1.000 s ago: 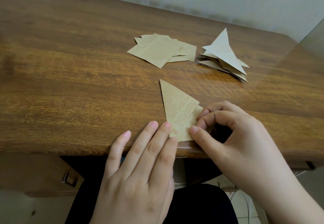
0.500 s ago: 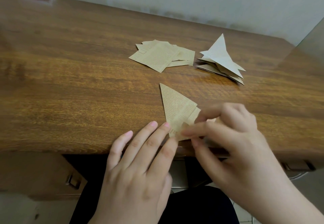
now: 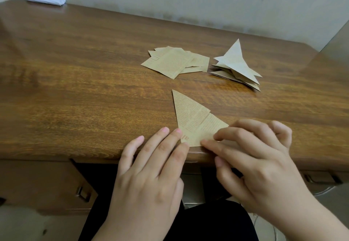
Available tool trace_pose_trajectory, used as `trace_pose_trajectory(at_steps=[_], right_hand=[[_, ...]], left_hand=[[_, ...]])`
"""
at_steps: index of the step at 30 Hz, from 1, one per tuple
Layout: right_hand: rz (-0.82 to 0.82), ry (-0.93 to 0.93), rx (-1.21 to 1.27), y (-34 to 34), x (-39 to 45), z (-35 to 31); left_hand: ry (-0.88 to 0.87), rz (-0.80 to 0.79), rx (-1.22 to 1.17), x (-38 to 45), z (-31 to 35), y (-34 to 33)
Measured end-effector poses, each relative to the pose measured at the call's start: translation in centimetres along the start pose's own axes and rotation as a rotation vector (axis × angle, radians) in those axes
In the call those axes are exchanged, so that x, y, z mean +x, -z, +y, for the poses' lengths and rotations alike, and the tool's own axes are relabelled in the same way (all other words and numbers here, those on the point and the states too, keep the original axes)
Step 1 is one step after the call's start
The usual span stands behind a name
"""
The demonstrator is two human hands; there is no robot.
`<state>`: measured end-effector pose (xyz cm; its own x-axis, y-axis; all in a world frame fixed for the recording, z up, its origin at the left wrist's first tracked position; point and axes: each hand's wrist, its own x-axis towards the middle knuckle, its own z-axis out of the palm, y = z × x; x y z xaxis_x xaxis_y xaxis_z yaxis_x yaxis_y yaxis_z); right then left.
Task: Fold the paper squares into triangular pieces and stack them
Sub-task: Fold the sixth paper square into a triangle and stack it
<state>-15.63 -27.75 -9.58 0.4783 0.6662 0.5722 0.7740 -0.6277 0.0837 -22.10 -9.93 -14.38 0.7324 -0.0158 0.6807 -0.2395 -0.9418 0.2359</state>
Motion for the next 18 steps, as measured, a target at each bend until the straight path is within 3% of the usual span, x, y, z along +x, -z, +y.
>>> trace_pose_trajectory(at_steps=[12, 18], right_hand=[[-0.037, 0.046, 0.054, -0.1, -0.1, -0.8], [-0.041, -0.024, 0.096, 0.1, -0.2, -0.3]], left_hand=[[0.009, -0.052, -0.039, 0.1, -0.2, 0.3], [-0.004, -0.082, -0.054, 0.2, -0.4, 0.7]])
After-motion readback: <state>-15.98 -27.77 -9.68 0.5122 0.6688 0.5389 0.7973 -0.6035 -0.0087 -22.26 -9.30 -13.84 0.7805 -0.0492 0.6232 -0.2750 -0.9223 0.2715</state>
